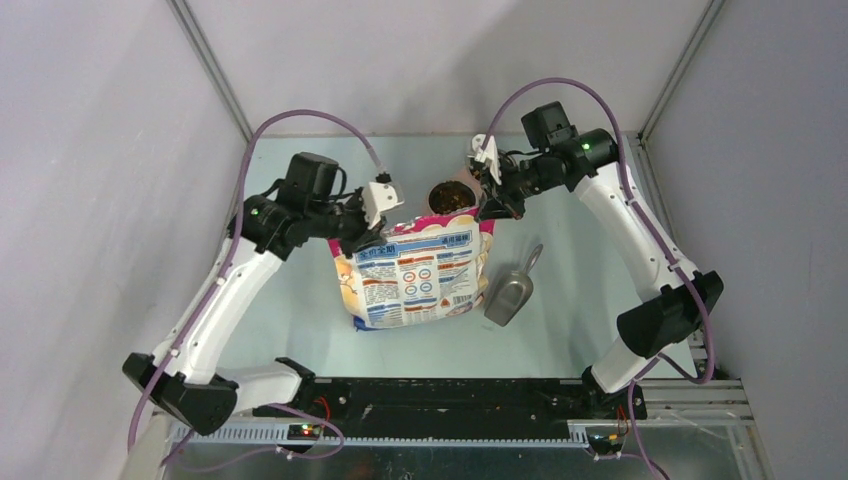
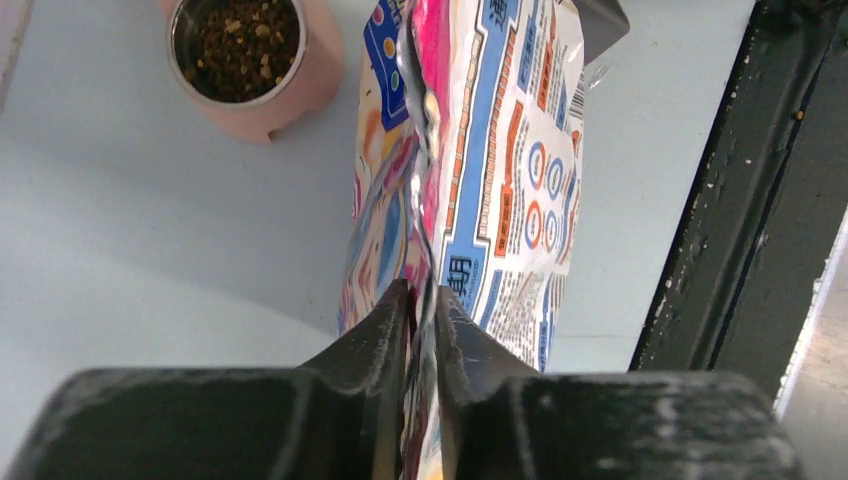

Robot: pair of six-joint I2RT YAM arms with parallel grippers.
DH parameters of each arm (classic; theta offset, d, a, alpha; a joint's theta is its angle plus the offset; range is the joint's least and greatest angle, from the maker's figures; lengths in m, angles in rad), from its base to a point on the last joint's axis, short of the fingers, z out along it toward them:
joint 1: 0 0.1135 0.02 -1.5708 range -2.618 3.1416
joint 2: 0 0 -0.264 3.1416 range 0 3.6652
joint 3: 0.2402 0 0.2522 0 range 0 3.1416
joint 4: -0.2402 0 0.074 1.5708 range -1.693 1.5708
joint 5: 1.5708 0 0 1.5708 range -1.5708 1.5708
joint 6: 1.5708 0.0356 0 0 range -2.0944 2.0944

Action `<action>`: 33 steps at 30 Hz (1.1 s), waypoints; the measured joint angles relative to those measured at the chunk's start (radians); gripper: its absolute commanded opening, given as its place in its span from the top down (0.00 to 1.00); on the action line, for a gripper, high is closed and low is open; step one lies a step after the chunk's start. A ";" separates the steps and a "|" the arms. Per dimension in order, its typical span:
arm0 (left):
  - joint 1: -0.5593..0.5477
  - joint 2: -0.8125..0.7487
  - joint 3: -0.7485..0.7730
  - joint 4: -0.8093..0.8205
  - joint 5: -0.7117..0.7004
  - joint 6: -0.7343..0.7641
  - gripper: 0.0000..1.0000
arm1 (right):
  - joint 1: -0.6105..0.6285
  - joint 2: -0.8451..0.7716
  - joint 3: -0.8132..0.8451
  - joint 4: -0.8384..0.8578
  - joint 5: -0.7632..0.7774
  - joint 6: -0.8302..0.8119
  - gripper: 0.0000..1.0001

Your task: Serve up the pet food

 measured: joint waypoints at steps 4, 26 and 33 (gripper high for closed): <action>0.054 -0.050 -0.026 -0.024 0.014 0.021 1.00 | 0.000 0.000 0.000 0.006 -0.007 -0.003 1.00; 0.236 -0.167 -0.073 -0.186 -0.014 0.242 1.00 | -0.003 -0.005 -0.002 0.002 0.001 -0.010 1.00; 0.245 -0.162 -0.068 -0.205 0.002 0.259 1.00 | 0.016 -0.013 -0.002 -0.003 0.022 -0.037 0.65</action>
